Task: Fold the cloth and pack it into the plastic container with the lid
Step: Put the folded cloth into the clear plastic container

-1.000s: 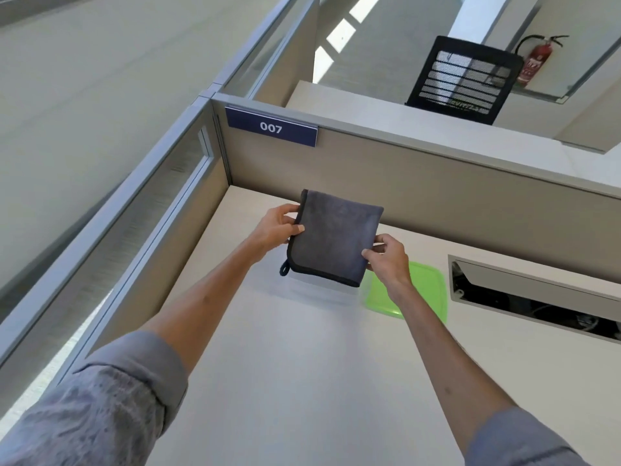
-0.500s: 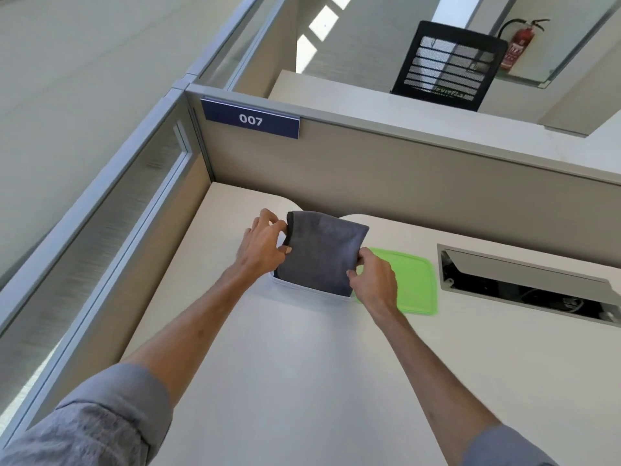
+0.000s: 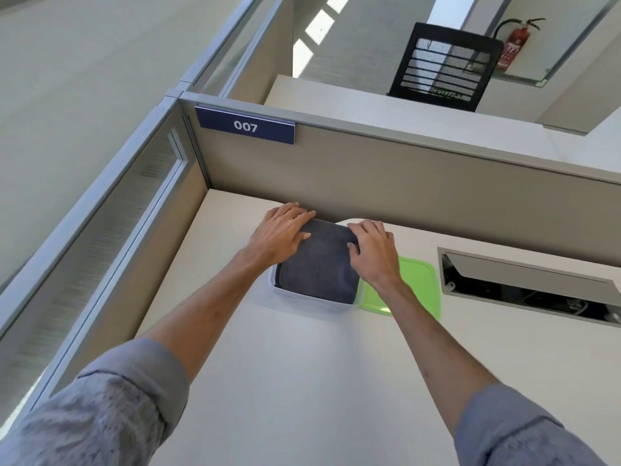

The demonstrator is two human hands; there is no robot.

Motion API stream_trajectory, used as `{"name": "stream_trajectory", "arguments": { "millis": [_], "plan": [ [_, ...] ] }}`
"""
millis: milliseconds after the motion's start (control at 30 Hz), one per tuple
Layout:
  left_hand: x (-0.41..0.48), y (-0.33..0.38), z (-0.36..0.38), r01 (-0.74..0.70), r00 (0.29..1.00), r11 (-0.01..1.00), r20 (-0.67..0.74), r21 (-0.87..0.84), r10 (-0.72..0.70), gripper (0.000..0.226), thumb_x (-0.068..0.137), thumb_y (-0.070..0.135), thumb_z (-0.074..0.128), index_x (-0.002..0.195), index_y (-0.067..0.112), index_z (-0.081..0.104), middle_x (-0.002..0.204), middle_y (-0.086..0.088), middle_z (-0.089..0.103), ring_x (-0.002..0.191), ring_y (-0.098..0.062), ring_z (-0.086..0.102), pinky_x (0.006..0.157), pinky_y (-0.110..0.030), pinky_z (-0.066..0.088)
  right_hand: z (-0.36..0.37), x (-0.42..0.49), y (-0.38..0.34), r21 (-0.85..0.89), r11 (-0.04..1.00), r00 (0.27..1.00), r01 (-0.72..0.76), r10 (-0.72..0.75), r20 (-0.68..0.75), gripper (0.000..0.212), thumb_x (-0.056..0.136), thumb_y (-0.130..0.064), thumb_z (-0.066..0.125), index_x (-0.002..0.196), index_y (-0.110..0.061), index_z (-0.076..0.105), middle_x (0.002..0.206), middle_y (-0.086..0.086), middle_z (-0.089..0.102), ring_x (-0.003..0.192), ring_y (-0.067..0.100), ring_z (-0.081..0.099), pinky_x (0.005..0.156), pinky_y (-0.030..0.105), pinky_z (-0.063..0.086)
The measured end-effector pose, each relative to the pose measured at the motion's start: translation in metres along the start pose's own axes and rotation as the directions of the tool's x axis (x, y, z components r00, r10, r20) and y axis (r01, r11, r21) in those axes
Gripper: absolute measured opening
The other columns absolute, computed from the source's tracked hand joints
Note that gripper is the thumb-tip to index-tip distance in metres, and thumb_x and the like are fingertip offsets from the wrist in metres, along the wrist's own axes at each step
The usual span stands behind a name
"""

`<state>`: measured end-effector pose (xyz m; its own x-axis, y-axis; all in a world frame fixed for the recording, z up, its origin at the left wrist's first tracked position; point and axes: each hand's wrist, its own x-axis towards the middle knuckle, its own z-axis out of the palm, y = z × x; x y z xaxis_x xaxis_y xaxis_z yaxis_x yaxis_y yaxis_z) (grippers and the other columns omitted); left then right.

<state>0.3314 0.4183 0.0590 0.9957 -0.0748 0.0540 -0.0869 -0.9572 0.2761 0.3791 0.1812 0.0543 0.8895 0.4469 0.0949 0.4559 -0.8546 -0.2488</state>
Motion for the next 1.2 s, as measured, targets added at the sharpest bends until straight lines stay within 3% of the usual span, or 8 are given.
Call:
{"name": "stream_trajectory", "arguments": {
  "millis": [100,267,500,600,733,967,1067,1200],
  "plan": [
    [-0.008,0.003,0.006,-0.064,0.991,0.998,-0.113,0.026,0.067,0.033,0.108,0.024,0.062,0.14,0.019,0.069,0.138,-0.002,0.073,0.135,-0.031,0.063,0.112,-0.044,0.048,0.01,-0.013,0.006,-0.136,0.986,0.985,0.094,-0.112,-0.13,0.031,0.085,-0.013,0.074,0.115,-0.018,0.071,0.116,0.002,0.066,0.113,0.032,0.059,0.094,0.045,0.049],
    [-0.035,-0.001,0.029,-0.155,0.968,0.978,-0.178,0.143,0.179,0.019,0.098,0.016,0.073,0.116,0.02,0.076,0.114,0.002,0.077,0.108,-0.029,0.068,0.09,-0.041,0.055,0.035,-0.041,0.018,-0.296,0.92,0.927,0.256,-0.321,-0.194,0.014,0.09,-0.017,0.063,0.102,-0.016,0.069,0.104,0.006,0.061,0.093,0.032,0.055,0.081,0.043,0.045],
    [-0.042,0.003,0.048,-0.087,0.968,0.973,-0.214,0.214,0.134,0.028,0.098,0.014,0.073,0.126,0.018,0.075,0.128,-0.001,0.073,0.112,-0.032,0.067,0.088,-0.041,0.055,0.033,-0.033,0.014,-0.293,0.927,0.964,0.233,-0.259,-0.055,0.043,0.088,-0.013,0.052,0.127,-0.006,0.068,0.114,0.009,0.065,0.103,0.034,0.059,0.086,0.043,0.052],
    [-0.043,0.006,0.048,-0.025,0.96,0.983,-0.27,0.18,0.074,0.037,0.099,0.017,0.073,0.135,0.017,0.067,0.132,-0.001,0.068,0.11,-0.03,0.065,0.089,-0.04,0.055,0.03,-0.035,0.016,-0.264,0.94,0.963,0.215,-0.249,-0.104,0.038,0.091,-0.013,0.045,0.122,-0.01,0.066,0.111,0.008,0.066,0.1,0.034,0.059,0.084,0.043,0.052],
    [-0.047,0.005,0.049,0.002,0.965,0.989,-0.261,0.148,0.037,0.027,0.1,0.014,0.073,0.125,0.019,0.065,0.122,-0.001,0.07,0.106,-0.029,0.067,0.087,-0.04,0.056,0.034,-0.04,0.014,-0.256,0.94,0.963,0.224,-0.253,-0.089,0.042,0.093,-0.013,0.035,0.112,-0.01,0.073,0.114,0.01,0.07,0.102,0.037,0.064,0.087,0.045,0.053],
    [-0.047,0.006,0.042,0.035,0.979,0.996,-0.201,0.085,-0.018,0.041,0.103,0.021,0.074,0.143,0.01,0.07,0.143,-0.007,0.075,0.132,-0.032,0.07,0.11,-0.046,0.056,0.028,-0.052,0.015,-0.167,0.971,0.976,0.17,-0.189,-0.104,0.059,0.09,-0.01,0.037,0.138,-0.013,0.072,0.143,0.006,0.07,0.13,0.031,0.065,0.109,0.047,0.05],
    [-0.052,0.01,0.037,0.05,0.972,0.998,-0.23,0.042,-0.039,0.049,0.105,0.026,0.07,0.15,0.009,0.064,0.15,-0.006,0.07,0.136,-0.031,0.066,0.112,-0.046,0.055,0.023,-0.063,0.027,-0.037,0.997,0.975,0.06,-0.067,-0.21,0.07,0.083,0.004,0.054,0.148,-0.016,0.066,0.152,-0.001,0.066,0.136,0.022,0.059,0.112,0.044,0.047],
    [-0.057,0.017,0.033,0.054,0.968,0.999,-0.245,-0.001,-0.053,0.048,0.105,0.023,0.068,0.151,0.011,0.063,0.153,-0.005,0.067,0.138,-0.031,0.063,0.11,-0.045,0.055,0.022,-0.087,0.049,0.102,0.983,0.956,-0.15,0.17,-0.237,0.069,0.078,0.015,0.06,0.14,-0.014,0.071,0.143,-0.001,0.07,0.131,0.025,0.064,0.108,0.048,0.048]
  ]
}}
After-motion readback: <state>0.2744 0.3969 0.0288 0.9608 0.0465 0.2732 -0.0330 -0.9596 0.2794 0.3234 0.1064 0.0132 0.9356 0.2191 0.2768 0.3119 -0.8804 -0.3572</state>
